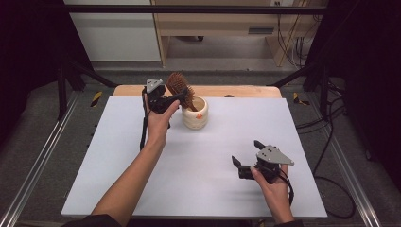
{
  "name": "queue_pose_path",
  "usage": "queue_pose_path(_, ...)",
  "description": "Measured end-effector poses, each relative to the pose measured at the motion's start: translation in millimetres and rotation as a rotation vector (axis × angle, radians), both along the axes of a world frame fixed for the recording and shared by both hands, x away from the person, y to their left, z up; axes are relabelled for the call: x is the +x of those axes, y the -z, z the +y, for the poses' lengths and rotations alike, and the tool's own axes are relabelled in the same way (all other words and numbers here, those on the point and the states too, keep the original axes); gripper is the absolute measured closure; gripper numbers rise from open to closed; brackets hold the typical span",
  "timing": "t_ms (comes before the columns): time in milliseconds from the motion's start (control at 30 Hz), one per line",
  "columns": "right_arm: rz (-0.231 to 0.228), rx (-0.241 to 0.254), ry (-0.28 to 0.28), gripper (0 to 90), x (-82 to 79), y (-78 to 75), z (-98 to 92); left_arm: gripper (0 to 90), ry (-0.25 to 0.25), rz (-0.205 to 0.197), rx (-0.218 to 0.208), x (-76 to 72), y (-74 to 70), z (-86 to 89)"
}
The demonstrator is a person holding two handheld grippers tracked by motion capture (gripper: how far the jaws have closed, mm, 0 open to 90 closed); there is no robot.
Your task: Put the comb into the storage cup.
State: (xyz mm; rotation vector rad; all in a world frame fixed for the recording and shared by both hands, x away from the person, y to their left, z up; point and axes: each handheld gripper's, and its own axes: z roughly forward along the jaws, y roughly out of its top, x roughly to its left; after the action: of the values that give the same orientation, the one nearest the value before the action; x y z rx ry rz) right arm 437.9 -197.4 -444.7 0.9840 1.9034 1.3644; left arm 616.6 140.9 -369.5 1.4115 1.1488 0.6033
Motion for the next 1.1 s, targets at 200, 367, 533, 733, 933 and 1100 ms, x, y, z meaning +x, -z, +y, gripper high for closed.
queue_pose_path(200,0.0,0.001,0.001,2.8,0.1,0.0,-0.3,4.1,-0.019,-0.007,0.025,-3.0,1.3,2.7)
queue_pose_path(367,0.001,0.001,0.0,2.8,0.1,0.0,0.2,4.1,-0.015,-0.006,0.023,-5.2,1.2,5.2)
queue_pose_path(533,0.002,0.001,0.001,2.8,0.3,0.2,-0.3,2.1,-0.004,-0.006,0.046,-7.8,1.0,5.6)
queue_pose_path(733,0.001,-0.001,0.002,2.8,0.2,0.0,0.0,2.0,0.002,-0.005,0.049,-11.2,0.2,5.7)
queue_pose_path(933,0.001,-0.003,0.0,2.8,0.2,0.1,-0.2,2.0,0.012,-0.003,0.073,-16.4,1.3,4.9)
queue_pose_path(1100,0.0,-0.004,0.001,2.8,0.2,0.3,0.3,2.0,0.019,-0.015,0.108,-21.5,2.0,3.1)
